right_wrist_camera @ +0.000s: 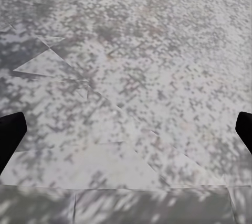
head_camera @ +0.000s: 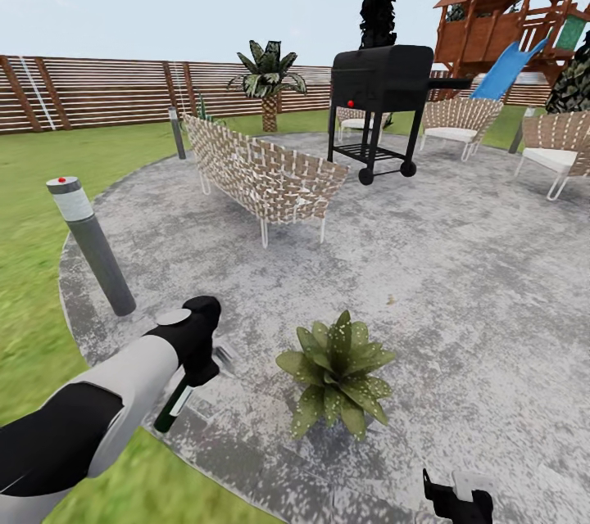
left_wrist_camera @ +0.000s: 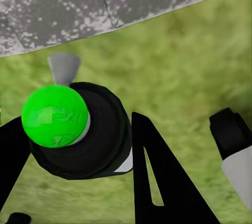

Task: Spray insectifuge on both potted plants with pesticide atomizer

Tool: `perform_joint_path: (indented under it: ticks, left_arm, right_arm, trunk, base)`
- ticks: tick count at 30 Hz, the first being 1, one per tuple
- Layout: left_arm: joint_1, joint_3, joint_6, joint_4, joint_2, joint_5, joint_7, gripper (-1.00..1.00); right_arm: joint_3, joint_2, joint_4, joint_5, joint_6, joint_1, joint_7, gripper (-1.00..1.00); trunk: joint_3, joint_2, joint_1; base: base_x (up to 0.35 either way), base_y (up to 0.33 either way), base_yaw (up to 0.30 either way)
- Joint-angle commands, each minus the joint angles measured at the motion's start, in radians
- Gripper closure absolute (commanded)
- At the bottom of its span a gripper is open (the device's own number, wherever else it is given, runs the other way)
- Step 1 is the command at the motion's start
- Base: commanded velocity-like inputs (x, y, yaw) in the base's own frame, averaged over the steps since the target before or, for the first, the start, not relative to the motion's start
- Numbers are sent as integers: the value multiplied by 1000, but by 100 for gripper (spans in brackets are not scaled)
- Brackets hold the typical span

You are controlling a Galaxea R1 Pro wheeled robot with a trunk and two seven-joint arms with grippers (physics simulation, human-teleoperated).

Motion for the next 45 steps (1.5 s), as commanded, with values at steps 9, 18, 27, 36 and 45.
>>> perform_joint_path:
  ticks: [9,18,27,36,45]
  left_arm:
    - [16,-4,6,-1,1,-9,20,100]
    - [85,-1,5,-4,2,-9,21,100]
    - [86,1,6,-10,2,-8,53,100]
    - [87,4,6,-26,-1,4,72,100]
    - [87,5,7,-119,-3,3,73,100]
  right_arm:
    - [9,0,0,-3,-1,0,-5,-100]
    - [9,1,0,-2,-1,0,-5,-100]
    - [9,1,0,-3,-1,0,-5,-100]
    - [9,1,0,-4,-1,0,-5,-100]
    - [9,1,0,-3,-1,0,-5,-100]
  trunk:
    - [2,0,0]
    - [3,0,0]
    - [8,0,0]
    - [8,0,0]
    - [11,0,0]
  base:
    - [0,109,-64]
    - [0,19,-60]
    - [0,108,-213]
    - [0,108,-9]
    - [26,0,-74]
